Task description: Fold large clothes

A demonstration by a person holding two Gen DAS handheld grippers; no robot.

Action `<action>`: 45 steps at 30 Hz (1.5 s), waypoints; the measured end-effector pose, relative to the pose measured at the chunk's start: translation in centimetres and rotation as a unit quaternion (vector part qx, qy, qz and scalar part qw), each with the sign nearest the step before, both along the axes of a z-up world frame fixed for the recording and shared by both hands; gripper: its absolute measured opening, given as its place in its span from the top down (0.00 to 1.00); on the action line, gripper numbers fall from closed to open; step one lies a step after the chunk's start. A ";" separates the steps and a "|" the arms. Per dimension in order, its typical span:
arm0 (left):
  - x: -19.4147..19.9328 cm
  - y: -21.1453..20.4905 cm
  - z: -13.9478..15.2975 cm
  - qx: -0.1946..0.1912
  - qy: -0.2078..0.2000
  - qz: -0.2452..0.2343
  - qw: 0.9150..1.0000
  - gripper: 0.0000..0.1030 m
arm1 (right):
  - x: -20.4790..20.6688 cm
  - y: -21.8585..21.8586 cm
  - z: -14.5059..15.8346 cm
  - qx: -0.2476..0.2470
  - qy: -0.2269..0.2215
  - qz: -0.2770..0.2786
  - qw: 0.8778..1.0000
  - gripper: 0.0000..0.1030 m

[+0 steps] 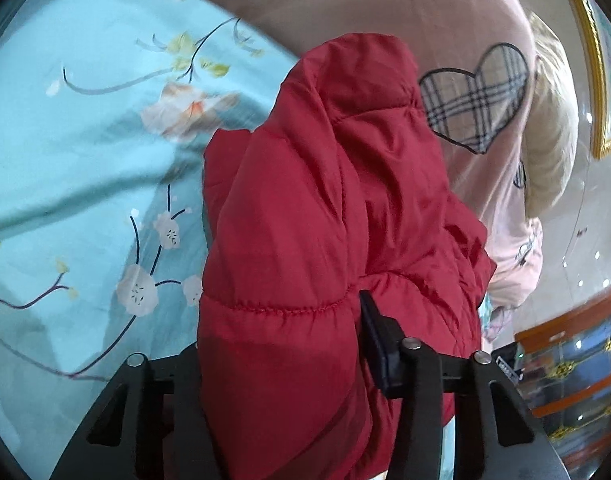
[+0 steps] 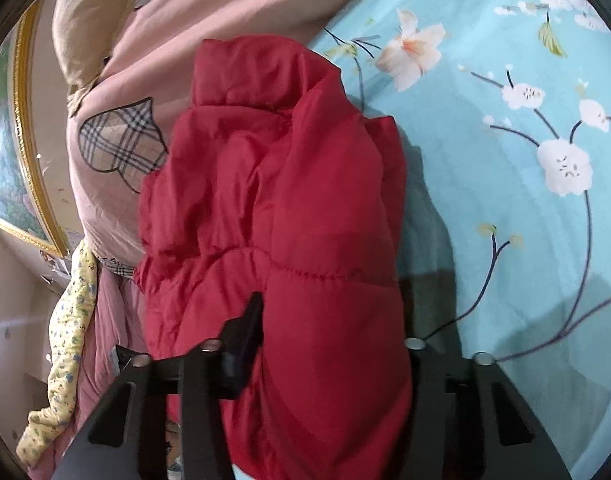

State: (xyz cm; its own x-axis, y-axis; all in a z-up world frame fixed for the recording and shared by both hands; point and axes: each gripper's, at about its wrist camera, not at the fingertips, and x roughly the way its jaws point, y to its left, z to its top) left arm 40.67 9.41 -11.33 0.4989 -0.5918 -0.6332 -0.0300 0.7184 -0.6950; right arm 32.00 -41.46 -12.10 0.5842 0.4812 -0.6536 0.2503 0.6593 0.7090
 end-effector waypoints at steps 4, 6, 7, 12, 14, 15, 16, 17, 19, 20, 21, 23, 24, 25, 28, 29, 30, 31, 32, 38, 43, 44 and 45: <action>-1.6 -0.4 2.1 0.011 -0.019 -0.009 1.000 0.60 | -1.5 0.5 1.8 -0.010 -0.005 0.003 1.000 0.66; -2.8 -0.7 2.9 0.014 -0.026 -0.014 0.999 0.61 | -2.8 0.9 2.8 -0.014 -0.011 0.007 1.000 0.67; -3.7 -0.4 3.4 0.016 -0.028 -0.017 0.999 0.62 | -3.5 1.0 3.2 -0.014 -0.013 0.009 1.000 0.67; -8.4 -0.5 4.4 0.022 -0.033 -0.037 0.999 0.62 | -7.7 1.8 4.9 -0.017 -0.015 0.018 1.000 0.68; -10.2 -0.3 4.5 0.020 -0.029 -0.044 0.998 0.62 | -9.8 2.0 5.1 -0.014 -0.011 0.021 1.000 0.68; -11.5 -0.1 4.4 0.017 -0.025 -0.046 0.998 0.62 | -10.7 2.1 5.2 -0.013 -0.010 0.023 1.000 0.68; -12.3 0.0 4.4 0.017 -0.025 -0.048 0.998 0.62 | -11.8 2.2 5.2 -0.010 -0.008 0.025 1.000 0.68; -13.1 0.0 4.4 0.019 -0.024 -0.051 0.998 0.62 | -12.8 2.3 5.2 -0.007 -0.006 0.027 1.000 0.68; -15.1 0.3 4.2 0.019 -0.016 -0.056 0.998 0.62 | -14.5 2.7 5.1 -0.003 -0.003 0.029 1.000 0.68; -16.0 0.6 4.3 0.017 -0.013 -0.058 0.998 0.62 | -15.3 2.8 5.1 -0.002 -0.002 0.031 1.000 0.68; -16.8 1.0 4.3 0.016 -0.010 -0.058 0.998 0.62 | -16.1 3.0 4.9 0.001 -0.002 0.033 0.999 0.68; -18.1 1.4 4.1 0.017 -0.007 -0.059 0.998 0.62 | -17.3 3.1 4.7 0.008 -0.001 0.033 0.999 0.67; -18.4 1.4 4.2 0.020 -0.006 -0.060 0.998 0.62 | -17.8 3.2 4.6 0.009 -0.001 0.033 0.999 0.67; -18.7 1.5 4.0 0.026 -0.004 -0.060 0.998 0.61 | -18.2 3.2 4.4 0.008 0.000 0.033 0.999 0.67; -18.9 1.5 3.6 0.039 0.003 -0.057 0.998 0.60 | -18.5 3.1 3.7 0.011 0.002 0.028 1.000 0.65; -18.8 1.3 3.5 0.045 0.004 -0.054 0.998 0.59 | -18.6 3.0 3.5 0.011 0.002 0.026 1.000 0.64; -18.8 1.0 3.4 0.053 0.004 -0.052 0.997 0.58 | -18.5 2.8 3.3 0.010 0.001 0.022 1.000 0.64; -18.9 0.9 3.4 0.060 0.002 -0.050 0.997 0.57 | -18.5 2.8 3.2 0.009 0.001 0.021 1.000 0.63; -19.0 0.5 3.5 0.068 0.001 -0.049 0.997 0.57 | -18.5 2.8 3.1 0.007 0.001 0.020 1.000 0.62; -19.9 -1.3 4.4 0.124 -0.012 -0.039 0.991 0.46 | -18.6 2.4 2.3 0.000 0.000 0.014 1.000 0.57; -21.0 -3.0 5.8 0.193 -0.022 -0.027 0.981 0.30 | -18.9 2.3 2.4 -0.008 0.003 0.009 1.000 0.48; -21.0 -3.1 6.0 0.194 -0.021 -0.026 0.980 0.28 | -18.9 2.4 2.6 -0.015 0.003 0.010 1.000 0.48; -21.1 -3.1 6.2 0.195 -0.018 -0.023 0.980 0.24 | -19.0 2.5 2.7 -0.022 0.005 0.011 1.000 0.46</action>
State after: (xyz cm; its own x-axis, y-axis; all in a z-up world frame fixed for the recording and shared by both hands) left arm 19.60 6.32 -5.18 0.5035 -0.3309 -0.7981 0.0280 0.9295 -0.3678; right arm 13.04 -38.96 -9.37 0.5678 0.4641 -0.6799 0.2419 0.6953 0.6767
